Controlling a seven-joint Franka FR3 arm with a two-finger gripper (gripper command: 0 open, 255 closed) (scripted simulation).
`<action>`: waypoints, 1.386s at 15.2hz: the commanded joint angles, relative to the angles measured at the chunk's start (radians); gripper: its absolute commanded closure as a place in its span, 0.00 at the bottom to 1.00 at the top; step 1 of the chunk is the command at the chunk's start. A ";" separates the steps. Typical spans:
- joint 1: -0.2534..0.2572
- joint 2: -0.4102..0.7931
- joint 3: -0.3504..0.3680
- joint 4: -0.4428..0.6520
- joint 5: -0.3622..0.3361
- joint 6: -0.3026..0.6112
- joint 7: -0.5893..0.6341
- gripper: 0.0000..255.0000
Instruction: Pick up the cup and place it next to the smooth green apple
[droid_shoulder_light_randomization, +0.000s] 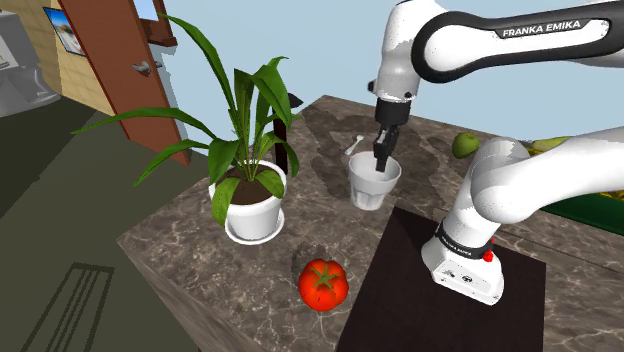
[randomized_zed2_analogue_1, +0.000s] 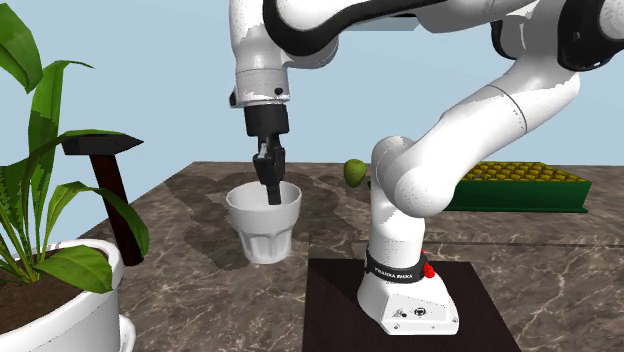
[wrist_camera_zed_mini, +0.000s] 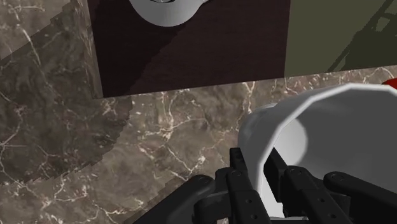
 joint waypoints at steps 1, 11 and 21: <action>0.001 -0.001 0.001 0.029 0.000 -0.028 0.007 1.00; 0.000 0.009 -0.008 0.167 -0.010 -0.156 0.027 1.00; -0.065 -0.033 -0.159 0.206 -0.148 -0.256 -0.105 1.00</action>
